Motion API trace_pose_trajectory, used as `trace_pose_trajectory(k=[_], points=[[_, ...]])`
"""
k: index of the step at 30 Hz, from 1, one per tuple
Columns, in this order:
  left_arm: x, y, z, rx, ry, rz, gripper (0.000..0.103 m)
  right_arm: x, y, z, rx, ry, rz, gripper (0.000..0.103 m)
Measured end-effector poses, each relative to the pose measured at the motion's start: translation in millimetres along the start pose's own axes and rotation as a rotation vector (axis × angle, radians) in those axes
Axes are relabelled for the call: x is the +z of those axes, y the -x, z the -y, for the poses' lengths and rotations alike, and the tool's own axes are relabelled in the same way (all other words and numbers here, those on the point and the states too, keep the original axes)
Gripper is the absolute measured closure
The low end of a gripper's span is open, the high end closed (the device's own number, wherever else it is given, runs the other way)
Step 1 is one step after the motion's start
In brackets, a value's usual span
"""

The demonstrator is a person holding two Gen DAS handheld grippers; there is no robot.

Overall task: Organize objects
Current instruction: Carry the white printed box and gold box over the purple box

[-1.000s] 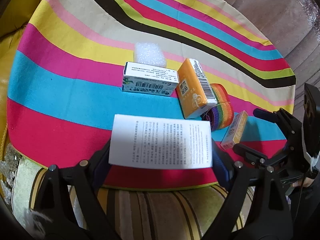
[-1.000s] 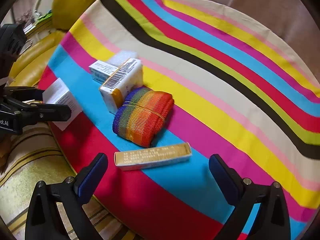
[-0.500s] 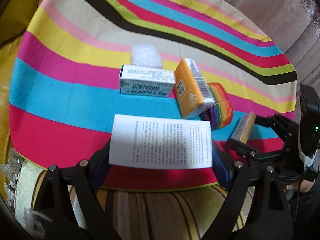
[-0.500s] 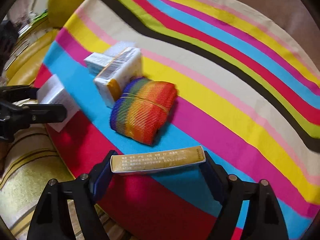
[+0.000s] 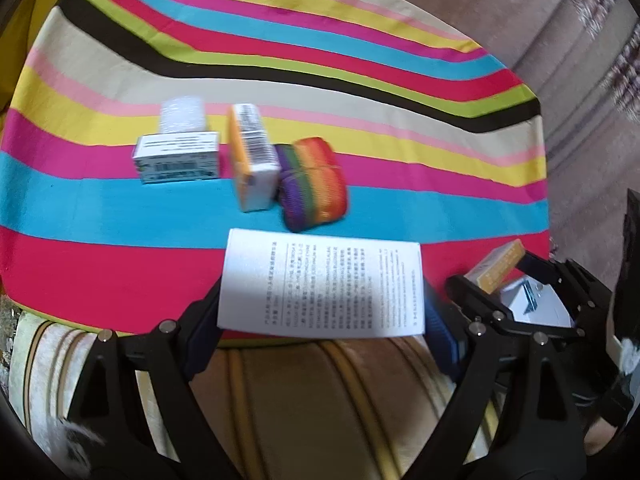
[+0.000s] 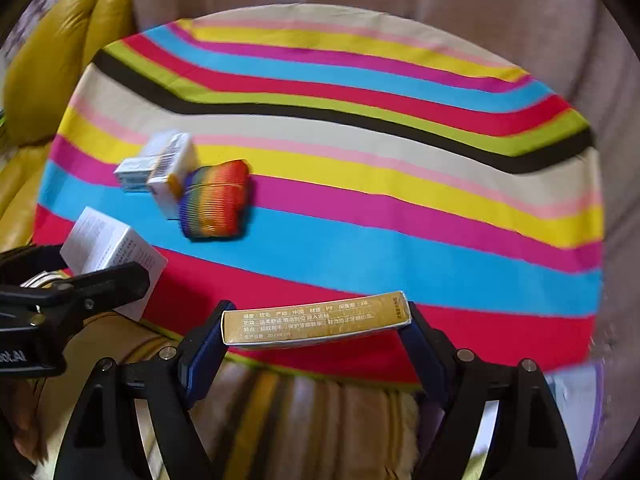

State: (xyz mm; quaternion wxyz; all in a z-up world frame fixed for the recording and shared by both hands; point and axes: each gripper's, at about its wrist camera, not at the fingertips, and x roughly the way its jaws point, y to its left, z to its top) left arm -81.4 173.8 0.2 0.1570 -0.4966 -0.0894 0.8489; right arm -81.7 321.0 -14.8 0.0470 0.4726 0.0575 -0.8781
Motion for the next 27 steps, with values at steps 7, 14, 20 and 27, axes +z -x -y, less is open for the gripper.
trace_pose_trajectory(k=[7,14,20,27], points=[[-10.4,3.0,36.8,-0.015,-0.071,-0.015,0.015,-21.1,20.8,31.4,-0.050,-0.135,0.002,0.021],[-20.5,-2.2,73.8,-0.044,-0.139,-0.045,0.015,-46.5,39.9,58.6,-0.087,-0.237,0.003,0.021],[-27.7,-7.9,104.8,-0.070,-0.195,-0.068,0.015,-69.3,48.3,86.1,-0.131,-0.320,-0.003,0.021],[-34.7,-13.5,132.8,-0.112,-0.244,-0.085,0.015,-105.6,56.9,126.6,-0.208,-0.437,-0.028,0.021]])
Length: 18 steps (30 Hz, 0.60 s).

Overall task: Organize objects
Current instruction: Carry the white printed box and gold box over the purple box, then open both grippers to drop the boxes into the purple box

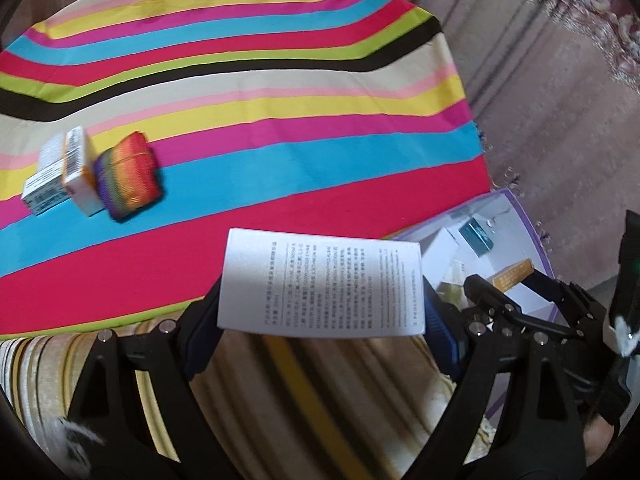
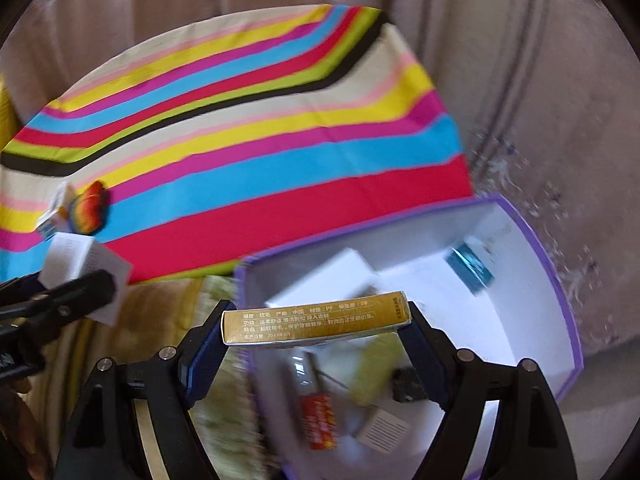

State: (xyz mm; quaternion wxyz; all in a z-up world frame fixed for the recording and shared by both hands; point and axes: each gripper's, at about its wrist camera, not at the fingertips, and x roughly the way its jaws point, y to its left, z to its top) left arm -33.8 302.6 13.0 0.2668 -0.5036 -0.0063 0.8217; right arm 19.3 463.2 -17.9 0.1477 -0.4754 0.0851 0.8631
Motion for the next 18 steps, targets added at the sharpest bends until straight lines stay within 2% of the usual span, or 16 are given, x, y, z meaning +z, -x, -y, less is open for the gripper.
trace_pose_trajectory(k=[9,14,18], points=[[-2.8,-16.1,42.1,-0.044,-0.095,-0.040,0.015,-15.8,-3.5,62.6,-0.077,-0.160,-0.039,0.020],[-7.5,-22.1,67.5,-0.098,-0.155,-0.065,0.014,-19.5,-3.1,83.7,-0.115,-0.215,-0.045,0.020],[-11.9,-27.9,85.8,-0.171,-0.198,-0.103,0.013,-22.2,-3.0,101.2,-0.152,-0.267,-0.050,0.016]])
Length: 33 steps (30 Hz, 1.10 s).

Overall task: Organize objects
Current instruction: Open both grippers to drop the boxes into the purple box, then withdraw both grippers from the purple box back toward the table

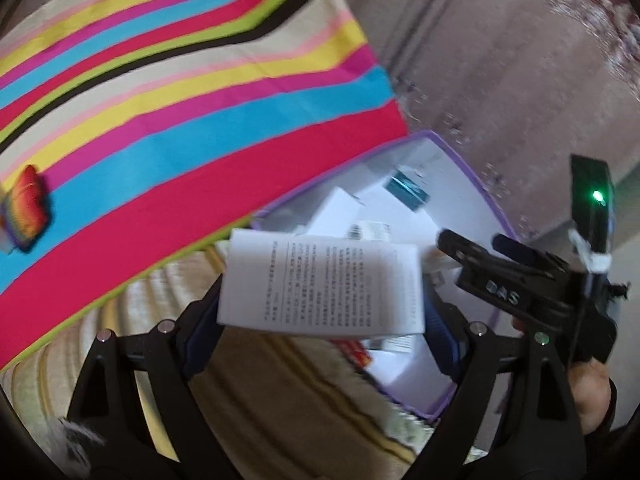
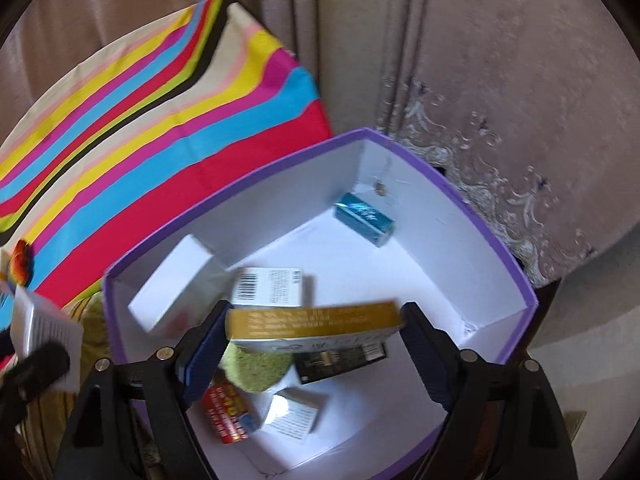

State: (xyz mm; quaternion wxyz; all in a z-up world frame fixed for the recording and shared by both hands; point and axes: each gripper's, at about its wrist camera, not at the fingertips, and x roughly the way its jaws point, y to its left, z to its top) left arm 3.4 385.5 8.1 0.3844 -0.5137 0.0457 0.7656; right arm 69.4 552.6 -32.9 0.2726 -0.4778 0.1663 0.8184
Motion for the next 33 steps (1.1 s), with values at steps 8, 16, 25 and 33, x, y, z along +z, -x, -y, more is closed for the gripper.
trace_pose_trajectory(k=[8,16,25,33], points=[[-0.8,-1.3,9.5,-0.029,-0.021,0.001,0.007,0.0,0.7,7.5,0.005,-0.016,0.007,0.006],[-1.7,6.1,-6.4,-0.030,0.053,0.029,0.007,1.9,6.6,-1.7,0.019,0.014,0.019,0.004],[-6.1,26.0,-34.1,0.023,0.108,0.080,0.007,0.9,15.3,-22.6,0.050,0.059,0.025,0.004],[-13.7,45.9,-69.8,0.058,0.194,0.117,0.007,-6.4,23.1,-58.1,0.086,0.125,0.022,0.004]])
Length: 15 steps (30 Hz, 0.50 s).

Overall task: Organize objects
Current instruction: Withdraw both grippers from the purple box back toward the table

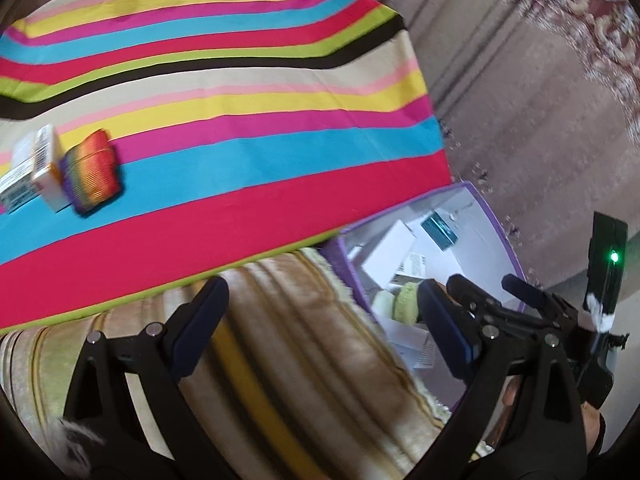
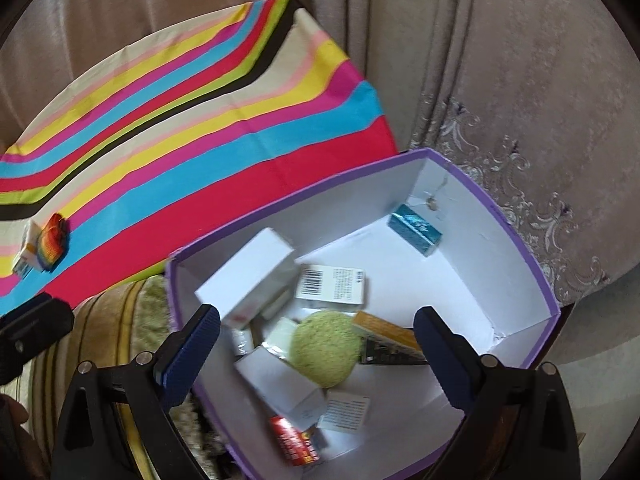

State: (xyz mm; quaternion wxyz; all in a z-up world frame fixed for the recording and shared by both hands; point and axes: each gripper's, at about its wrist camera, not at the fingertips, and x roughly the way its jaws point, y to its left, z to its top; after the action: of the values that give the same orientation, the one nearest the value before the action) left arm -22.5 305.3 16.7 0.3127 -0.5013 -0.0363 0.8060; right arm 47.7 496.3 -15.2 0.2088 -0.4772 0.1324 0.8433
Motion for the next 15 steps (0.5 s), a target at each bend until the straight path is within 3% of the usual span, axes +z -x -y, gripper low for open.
trace_pose_trajectory(k=[15], points=[[-9.5,43.0,-89.3,0.061,0.212,0.082,0.007,-1.1,11.2,-59.4,0.047,0.126,0.000,0.004]])
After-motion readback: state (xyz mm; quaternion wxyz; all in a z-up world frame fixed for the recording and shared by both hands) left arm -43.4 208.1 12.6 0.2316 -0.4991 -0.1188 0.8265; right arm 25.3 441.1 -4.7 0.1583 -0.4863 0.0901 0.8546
